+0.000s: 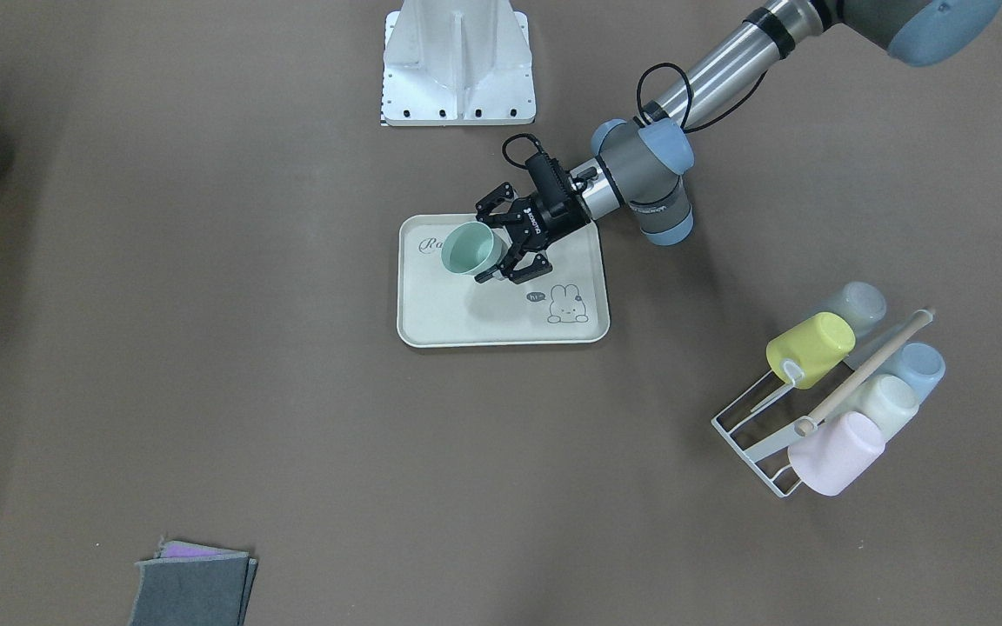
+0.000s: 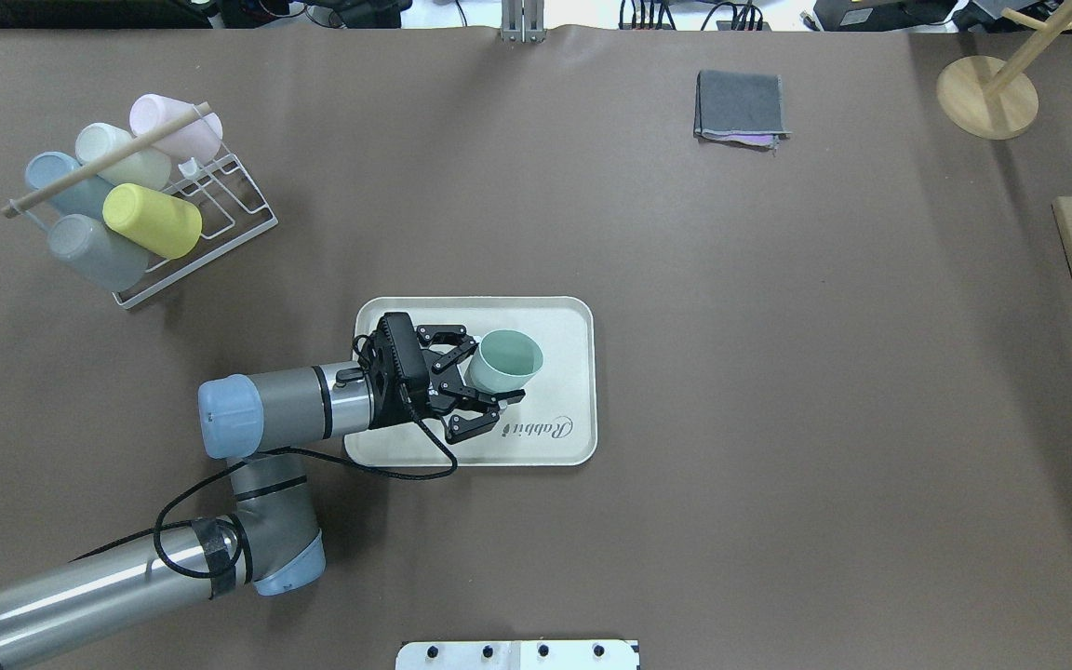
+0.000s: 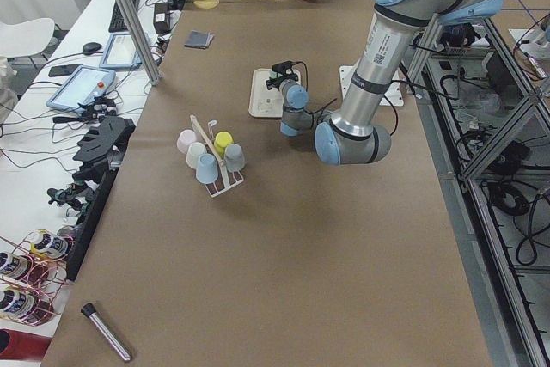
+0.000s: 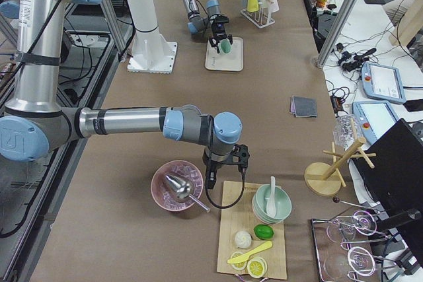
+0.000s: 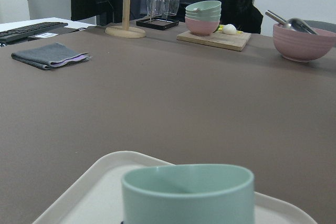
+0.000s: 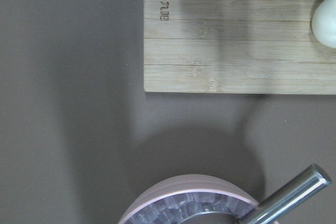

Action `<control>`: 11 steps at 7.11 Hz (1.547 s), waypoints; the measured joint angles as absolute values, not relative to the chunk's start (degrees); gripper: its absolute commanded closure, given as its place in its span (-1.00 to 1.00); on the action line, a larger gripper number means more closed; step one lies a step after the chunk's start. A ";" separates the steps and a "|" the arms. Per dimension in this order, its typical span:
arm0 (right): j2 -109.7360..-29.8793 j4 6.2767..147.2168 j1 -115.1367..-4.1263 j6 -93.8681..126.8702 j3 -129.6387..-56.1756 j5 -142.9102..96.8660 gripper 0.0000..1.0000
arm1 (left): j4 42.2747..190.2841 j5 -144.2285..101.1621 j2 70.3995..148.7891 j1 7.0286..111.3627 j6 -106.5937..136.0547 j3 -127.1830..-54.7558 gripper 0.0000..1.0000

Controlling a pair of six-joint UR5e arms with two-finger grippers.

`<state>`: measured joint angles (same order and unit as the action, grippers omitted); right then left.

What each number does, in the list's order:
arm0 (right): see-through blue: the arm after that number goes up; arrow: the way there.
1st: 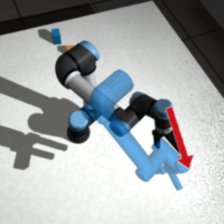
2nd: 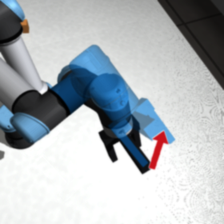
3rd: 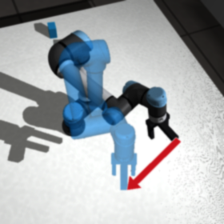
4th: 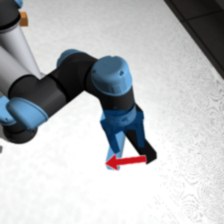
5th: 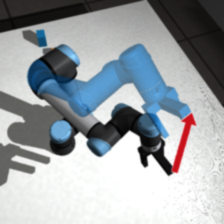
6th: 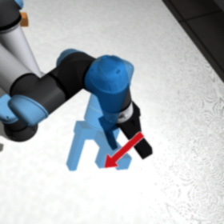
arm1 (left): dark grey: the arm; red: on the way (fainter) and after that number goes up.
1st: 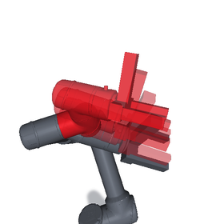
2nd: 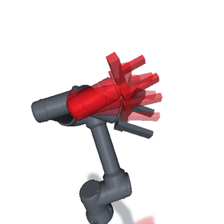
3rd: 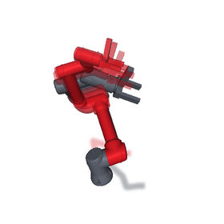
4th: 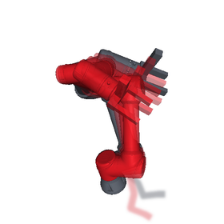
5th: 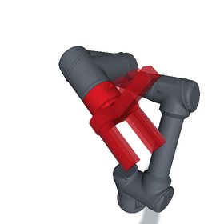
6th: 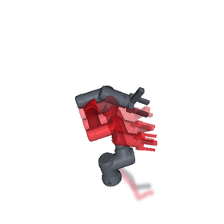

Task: Pick up and place green cup on tray

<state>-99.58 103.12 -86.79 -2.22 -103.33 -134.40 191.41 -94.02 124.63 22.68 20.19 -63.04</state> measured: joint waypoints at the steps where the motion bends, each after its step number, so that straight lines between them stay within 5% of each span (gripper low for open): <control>1: -99.57 103.08 -87.80 -1.98 -102.24 -134.38 -1.00 | 191.37 -93.98 124.64 22.68 20.15 -63.03 -0.75; 6: -99.31 102.46 -89.09 -1.68 -99.88 -134.44 -1.00 | 191.11 -94.01 124.79 22.74 20.48 -63.80 -0.95; 11: -98.47 102.31 -89.03 -1.55 -99.95 -134.63 -1.00 | 174.53 -94.75 124.58 30.97 21.74 -77.58 -0.95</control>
<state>-98.47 102.31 -89.03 -1.55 -99.95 -134.63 174.53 -94.75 124.58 30.97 21.74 -77.58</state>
